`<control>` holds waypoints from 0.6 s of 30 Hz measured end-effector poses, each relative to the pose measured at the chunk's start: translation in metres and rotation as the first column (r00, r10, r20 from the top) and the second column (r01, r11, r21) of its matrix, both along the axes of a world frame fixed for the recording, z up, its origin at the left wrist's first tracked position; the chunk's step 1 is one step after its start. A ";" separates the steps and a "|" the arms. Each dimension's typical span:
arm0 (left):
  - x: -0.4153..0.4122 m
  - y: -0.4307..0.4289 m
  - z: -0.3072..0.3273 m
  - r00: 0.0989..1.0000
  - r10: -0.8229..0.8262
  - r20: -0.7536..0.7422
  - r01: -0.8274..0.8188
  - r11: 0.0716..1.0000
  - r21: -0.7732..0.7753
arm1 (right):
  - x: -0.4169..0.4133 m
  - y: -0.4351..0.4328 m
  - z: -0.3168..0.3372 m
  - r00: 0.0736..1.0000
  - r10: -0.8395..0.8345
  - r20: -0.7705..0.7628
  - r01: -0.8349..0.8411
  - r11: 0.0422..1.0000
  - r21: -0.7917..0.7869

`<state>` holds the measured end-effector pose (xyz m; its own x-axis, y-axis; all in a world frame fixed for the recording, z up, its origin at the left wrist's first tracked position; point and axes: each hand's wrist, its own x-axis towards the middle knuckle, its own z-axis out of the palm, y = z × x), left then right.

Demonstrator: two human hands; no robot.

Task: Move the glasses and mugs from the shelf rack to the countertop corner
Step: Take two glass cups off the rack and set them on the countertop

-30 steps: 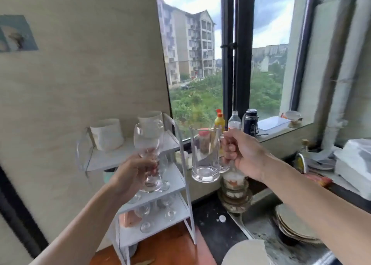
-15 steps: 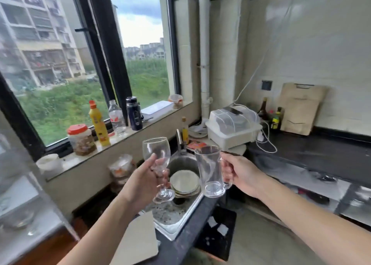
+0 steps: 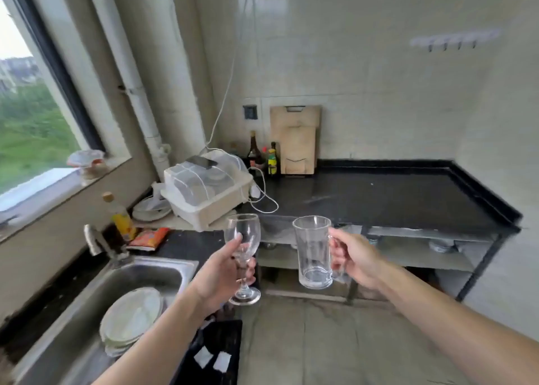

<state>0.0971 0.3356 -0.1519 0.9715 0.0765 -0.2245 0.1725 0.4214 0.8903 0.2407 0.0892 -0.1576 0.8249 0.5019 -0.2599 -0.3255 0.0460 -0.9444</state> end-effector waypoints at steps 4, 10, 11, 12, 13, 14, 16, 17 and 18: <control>0.109 -0.017 -0.007 0.985 -0.169 0.009 0.169 0.985 0.020 | 0.078 -0.033 -0.007 0.989 -0.151 0.004 0.151 0.988 0.042; 0.256 -0.054 0.007 0.913 -0.407 -0.014 0.406 0.910 0.087 | 0.163 -0.088 0.012 0.928 -0.372 0.019 0.372 0.928 0.021; 0.277 -0.064 0.009 0.903 -0.429 -0.019 0.428 0.898 0.097 | 0.173 -0.100 0.014 0.916 -0.402 0.016 0.401 0.916 0.017; 0.297 -0.074 0.009 0.894 -0.448 -0.020 0.448 0.889 0.100 | 0.183 -0.112 0.015 0.903 -0.430 0.011 0.429 0.903 0.017; 0.316 -0.085 0.009 0.884 -0.468 -0.018 0.467 0.878 0.101 | 0.193 -0.124 0.015 0.889 -0.457 0.008 0.457 0.889 0.017; 0.335 -0.095 0.007 0.873 -0.488 -0.018 0.487 0.868 0.102 | 0.204 -0.136 0.015 0.875 -0.483 0.004 0.483 0.875 0.012; 0.369 -0.116 0.004 0.855 -0.518 -0.027 0.519 0.850 0.094 | 0.225 -0.160 0.012 0.852 -0.524 -0.013 0.524 0.852 -0.006; 0.385 -0.127 0.001 0.847 -0.530 -0.034 0.531 0.843 0.088 | 0.236 -0.171 0.009 0.843 -0.538 -0.021 0.537 0.843 -0.015; 0.402 -0.139 -0.003 0.840 -0.540 -0.041 0.542 0.836 0.084 | 0.249 -0.183 0.004 0.836 -0.548 -0.025 0.548 0.836 -0.024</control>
